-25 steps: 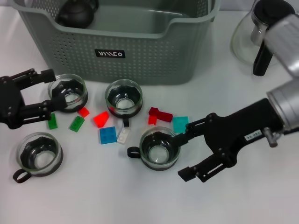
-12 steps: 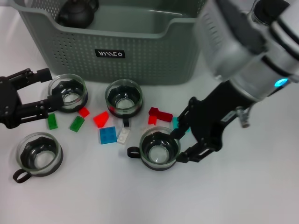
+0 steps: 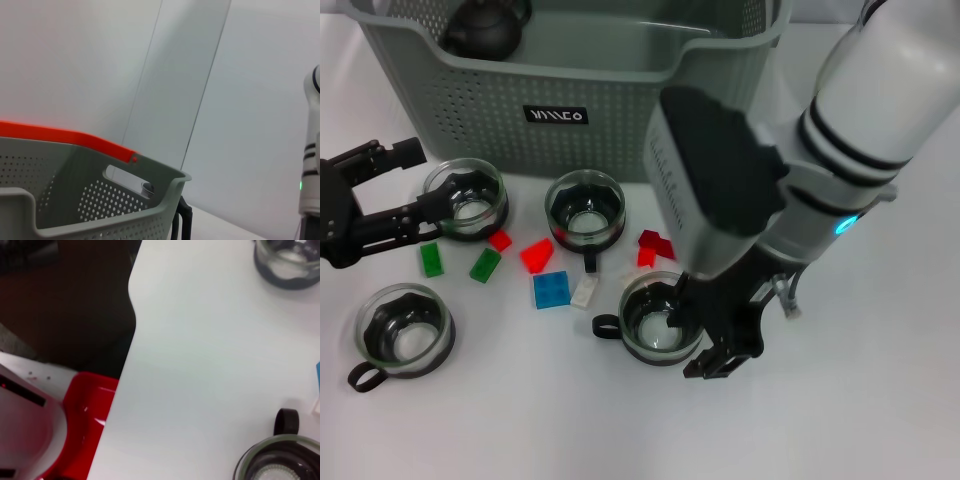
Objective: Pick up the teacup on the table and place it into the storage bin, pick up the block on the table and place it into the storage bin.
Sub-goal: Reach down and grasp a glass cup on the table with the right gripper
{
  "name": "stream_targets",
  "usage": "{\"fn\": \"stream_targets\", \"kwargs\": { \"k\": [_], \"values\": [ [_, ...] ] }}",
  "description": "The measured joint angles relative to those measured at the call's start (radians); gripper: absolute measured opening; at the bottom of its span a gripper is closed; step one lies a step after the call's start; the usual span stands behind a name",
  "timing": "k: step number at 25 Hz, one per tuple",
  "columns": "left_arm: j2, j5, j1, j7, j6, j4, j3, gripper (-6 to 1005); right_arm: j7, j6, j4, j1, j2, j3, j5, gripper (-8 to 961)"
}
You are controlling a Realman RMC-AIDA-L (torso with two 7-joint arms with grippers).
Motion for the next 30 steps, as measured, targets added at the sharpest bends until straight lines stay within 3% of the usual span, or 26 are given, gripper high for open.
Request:
{"fn": "stream_targets", "kwargs": {
  "k": [11, 23, 30],
  "values": [
    [0.0, 0.0, 0.0, 0.0, -0.006, -0.013, 0.0, 855, 0.045, 0.154, 0.028, -0.01, 0.003, -0.167, 0.001, 551],
    [-0.002, 0.005, 0.001, 0.0, -0.007, -0.015, 0.0, 855, 0.057, 0.235, 0.039, -0.036, 0.005, -0.221, 0.007, 552],
    [-0.002, 0.005, 0.001, 0.001, -0.009, -0.016, 0.001, 855, 0.069, 0.236, 0.04, -0.041, 0.004, -0.222, 0.009, 327]
  ]
}}
